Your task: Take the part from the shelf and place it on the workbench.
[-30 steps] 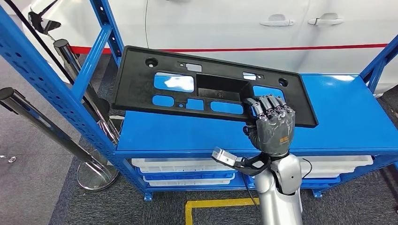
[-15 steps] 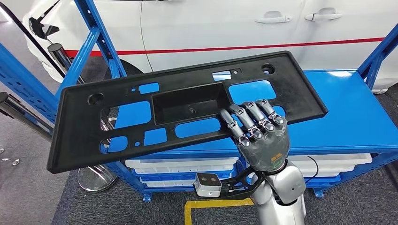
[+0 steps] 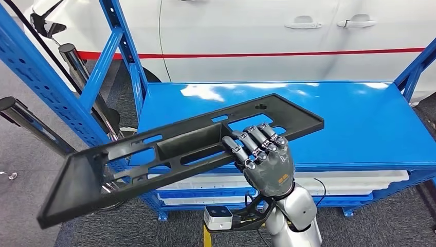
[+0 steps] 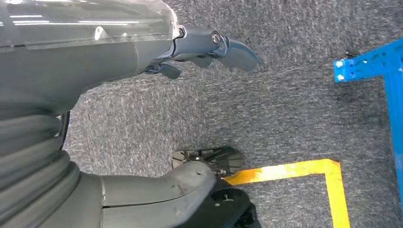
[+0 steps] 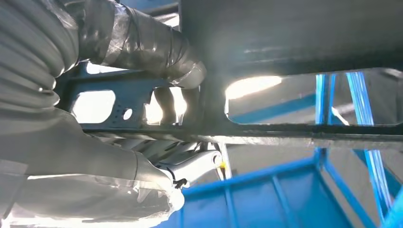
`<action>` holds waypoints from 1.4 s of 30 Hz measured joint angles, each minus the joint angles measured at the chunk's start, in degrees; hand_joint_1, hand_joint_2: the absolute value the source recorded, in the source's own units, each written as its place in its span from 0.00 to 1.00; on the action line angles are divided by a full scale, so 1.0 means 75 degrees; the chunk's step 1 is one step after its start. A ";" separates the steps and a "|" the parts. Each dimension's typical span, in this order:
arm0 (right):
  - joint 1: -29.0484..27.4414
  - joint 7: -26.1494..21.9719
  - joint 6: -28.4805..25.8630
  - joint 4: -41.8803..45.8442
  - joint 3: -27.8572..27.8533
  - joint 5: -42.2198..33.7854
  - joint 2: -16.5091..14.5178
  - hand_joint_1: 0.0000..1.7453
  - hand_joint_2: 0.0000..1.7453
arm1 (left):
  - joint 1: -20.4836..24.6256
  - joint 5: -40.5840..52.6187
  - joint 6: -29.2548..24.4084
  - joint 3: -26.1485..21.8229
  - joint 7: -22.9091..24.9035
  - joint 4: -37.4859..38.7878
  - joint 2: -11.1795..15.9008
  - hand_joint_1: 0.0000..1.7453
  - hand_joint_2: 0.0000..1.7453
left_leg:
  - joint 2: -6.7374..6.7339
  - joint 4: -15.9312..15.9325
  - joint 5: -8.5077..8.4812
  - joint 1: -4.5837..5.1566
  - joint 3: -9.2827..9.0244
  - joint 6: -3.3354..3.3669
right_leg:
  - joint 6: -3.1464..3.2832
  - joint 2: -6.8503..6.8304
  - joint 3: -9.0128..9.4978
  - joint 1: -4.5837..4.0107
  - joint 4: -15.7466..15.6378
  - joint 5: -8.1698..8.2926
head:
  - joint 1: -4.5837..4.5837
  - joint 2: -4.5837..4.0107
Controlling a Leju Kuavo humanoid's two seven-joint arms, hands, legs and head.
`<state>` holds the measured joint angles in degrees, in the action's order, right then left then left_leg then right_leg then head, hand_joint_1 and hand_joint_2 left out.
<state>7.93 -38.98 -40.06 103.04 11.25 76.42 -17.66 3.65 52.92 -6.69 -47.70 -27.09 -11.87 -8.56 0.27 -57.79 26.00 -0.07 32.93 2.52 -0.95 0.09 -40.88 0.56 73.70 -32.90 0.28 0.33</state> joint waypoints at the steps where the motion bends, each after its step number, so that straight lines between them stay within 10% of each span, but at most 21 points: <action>1: -0.0037 -0.0031 0.0000 -0.0055 -0.0001 -0.0020 0.0000 1.00 1.00 | -0.0005 -0.0002 0.0020 -0.0033 0.0005 0.0000 0.0000 0.00 1.00 | 0.0004 -0.0024 0.0011 0.0002 0.0000 -0.0004 | 0.0009 -0.0002 0.0151 0.0004 -0.0303 0.0224 | 0.0001 0.0000; 4: -0.0072 -0.0051 0.0000 -0.0172 -0.0001 -0.0184 -0.0001 1.00 1.00 | -0.0005 0.0008 0.0092 -0.0111 0.0132 0.0000 -0.0001 0.00 1.00 | 0.0015 -0.0138 0.0059 0.0027 0.0034 -0.0055 | 0.0067 0.0000 0.0776 -0.0013 -0.1581 0.0761 | 0.0001 0.0000; 9: -0.0159 -0.0059 0.0000 -0.0377 0.0007 -0.0980 -0.0007 1.00 1.00 | -0.0006 0.0186 0.0120 -0.0178 0.0497 0.0001 0.0001 0.00 1.00 | 0.0013 -0.0272 0.0158 0.0017 0.0128 -0.0235 | 0.0235 0.0006 0.0830 -0.0018 -0.1864 0.0892 | 0.0003 0.0000; 14: -0.0157 -0.0059 0.0000 -0.0475 0.0052 -0.1207 -0.0012 1.00 1.00 | -0.0005 0.0299 0.0110 -0.0189 0.0546 0.0003 -0.0002 0.00 1.00 | 0.0007 -0.2072 0.1291 -0.0069 0.0741 -0.0414 | 0.0347 -0.0065 0.0661 -0.0003 -0.1899 0.1062 | 0.0003 0.0000; 21: -0.0144 -0.0060 0.0000 -0.0431 0.0102 -0.1434 -0.0012 1.00 1.00 | 0.0051 0.0350 0.0200 -0.0191 0.0547 0.0000 0.0000 0.00 1.00 | 0.0027 0.0029 0.0576 -0.0019 -0.0589 -0.0300 | 0.0128 -0.0072 0.0415 0.0006 -0.1871 0.1363 | 0.0001 0.0000; 24: -0.0140 -0.0059 0.0000 -0.0414 0.0124 -0.1457 -0.0007 1.00 1.00 | 0.0042 0.0364 0.0236 -0.0196 0.0552 0.0001 0.0001 0.00 1.00 | 0.0008 0.0066 0.0370 -0.0012 -0.0516 -0.0143 | -0.0007 -0.0058 0.0372 0.0032 -0.1858 0.1370 | 0.0001 0.0000; 29: -0.0141 -0.0059 0.0000 -0.0403 0.0125 -0.1504 0.0002 1.00 1.00 | 0.0059 0.0361 0.0256 -0.0202 0.0557 0.0003 0.0000 0.00 1.00 | -0.0039 0.0083 -0.0024 0.0001 -0.0088 0.0034 | -0.0062 -0.0027 -0.0111 0.0036 -0.0091 -0.0106 | -0.0001 0.0000; 31: -0.0140 -0.0059 0.0000 -0.0403 0.0126 -0.1507 0.0003 1.00 1.00 | 0.0055 0.0361 0.0267 -0.0205 0.0557 0.0003 0.0000 0.00 1.00 | -0.0043 0.0038 -0.0150 0.0014 0.0134 0.0016 | -0.0063 -0.0027 0.0118 0.0035 0.0047 -0.0008 | 0.0001 0.0000; 36: -0.0126 -0.0060 0.0000 -0.0403 0.0155 -0.1504 0.0000 1.00 1.00 | 0.0049 0.0361 0.0289 -0.0215 0.0550 0.0003 -0.0001 0.00 1.00 | -0.0032 -0.0161 -0.0365 0.0027 0.0515 -0.0134 | 0.0063 -0.0016 0.1560 -0.0027 -0.1890 0.0268 | 0.0004 0.0000; 39: -0.0117 -0.0059 0.0001 -0.0405 0.0171 -0.1499 -0.0002 1.00 1.00 | 0.0049 0.0361 0.0301 -0.0235 0.0546 0.0003 0.0001 0.00 1.00 | -0.0018 -0.0224 -0.0389 -0.0002 0.0595 -0.0277 | 0.0207 -0.0040 0.1477 -0.0027 -0.1976 0.0401 | 0.0002 0.0000; 42: -0.0102 -0.0060 0.0003 -0.0408 0.0195 -0.1445 -0.0009 1.00 1.00 | 0.0044 0.0367 0.0348 -0.0249 0.0527 0.0003 0.0002 0.00 1.00 | -0.0003 -0.1062 0.0471 -0.0038 0.0871 -0.0386 | 0.0363 -0.0096 0.1266 -0.0004 -0.2011 0.0631 | 0.0015 0.0000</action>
<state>7.16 -39.44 -40.04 99.98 12.70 65.58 -17.73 3.98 55.68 -4.08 -49.57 -23.13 -11.85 -8.55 0.24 -65.75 29.54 -0.35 39.46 -0.37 1.77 -0.63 -31.39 0.53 58.62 -28.17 0.40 0.33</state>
